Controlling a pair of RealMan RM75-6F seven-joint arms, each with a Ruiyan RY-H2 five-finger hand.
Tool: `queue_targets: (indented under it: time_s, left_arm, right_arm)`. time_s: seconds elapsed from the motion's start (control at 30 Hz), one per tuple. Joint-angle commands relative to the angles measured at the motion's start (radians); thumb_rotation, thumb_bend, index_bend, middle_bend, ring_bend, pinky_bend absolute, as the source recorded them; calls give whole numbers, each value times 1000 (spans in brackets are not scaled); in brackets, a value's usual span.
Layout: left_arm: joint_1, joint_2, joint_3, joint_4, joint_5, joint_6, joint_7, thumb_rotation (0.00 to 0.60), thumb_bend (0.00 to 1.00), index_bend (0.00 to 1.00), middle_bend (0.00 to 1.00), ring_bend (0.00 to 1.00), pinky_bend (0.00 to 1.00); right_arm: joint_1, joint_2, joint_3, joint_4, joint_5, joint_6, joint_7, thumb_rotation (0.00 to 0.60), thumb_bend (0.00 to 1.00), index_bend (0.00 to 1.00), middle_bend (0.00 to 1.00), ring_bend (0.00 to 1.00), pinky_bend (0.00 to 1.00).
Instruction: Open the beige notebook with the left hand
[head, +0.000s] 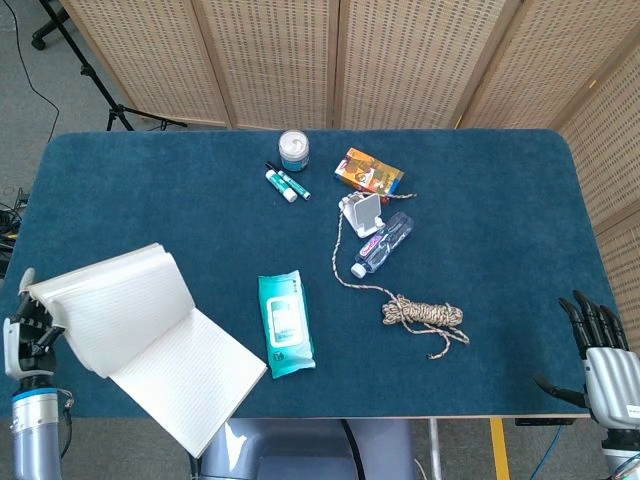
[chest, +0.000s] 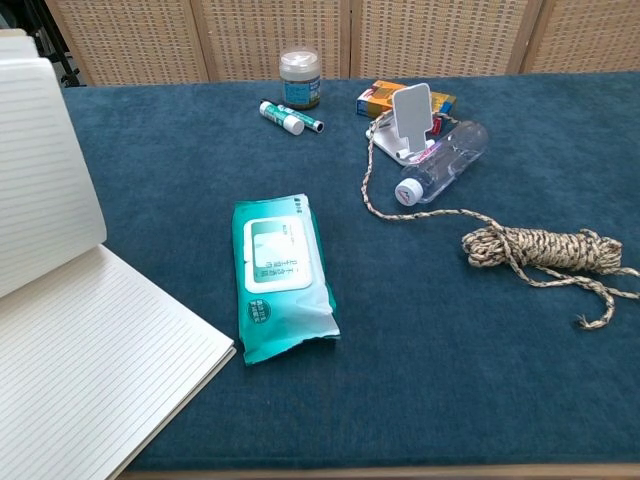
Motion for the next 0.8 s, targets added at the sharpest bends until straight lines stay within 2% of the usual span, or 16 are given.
queue_targets:
  time_s: [0.03,0.23,0.4,0.5,0.57,0.63,0.67,0.8]
  left_arm:
    - [29,-35,-57,62,-82,-6,51,600,646,802,0,0,0]
    - [1,-91,-195,167,-222,-37,201,600,679,802,0,0,0]
    - [-53,-86,-317,180,-312,-75,346,600,675,802,0,0,0]
    - [-54,-71,-343,175,-347,-113,390,600,660,763,0,0,0]
    - [-53,-36,-333,162,-370,-187,444,600,634,543,0,0,0]
    - [-45,-14,-331,155,-366,-227,451,600,576,135,0,0,0]
    - [-40,-15,-333,160,-357,-222,445,600,541,26,0,0,0]
    - [-21,-39,-346,195,-310,-178,409,600,436,0,0,0,0]
  right_arm:
    - [1,0,-1,0,0,-2,0,600,0,0,0,0,0]
    - [1,-1,-1,0,1,-4,-2,600,0,0,0,0,0]
    - [3,-3,0,2,4,-8,-4,600,0,0,0,0,0]
    - [5,-4,0,2,7,-11,-6,600,0,0,0,0,0]
    - [6,-5,0,3,8,-12,-10,600,0,0,0,0,0]
    - [6,-7,-1,3,8,-14,-12,600,0,0,0,0,0]
    - [7,-8,-1,4,7,-15,-14,600,0,0,0,0,0]
    - [7,-10,-2,3,7,-16,-17,600,0,0,0,0,0]
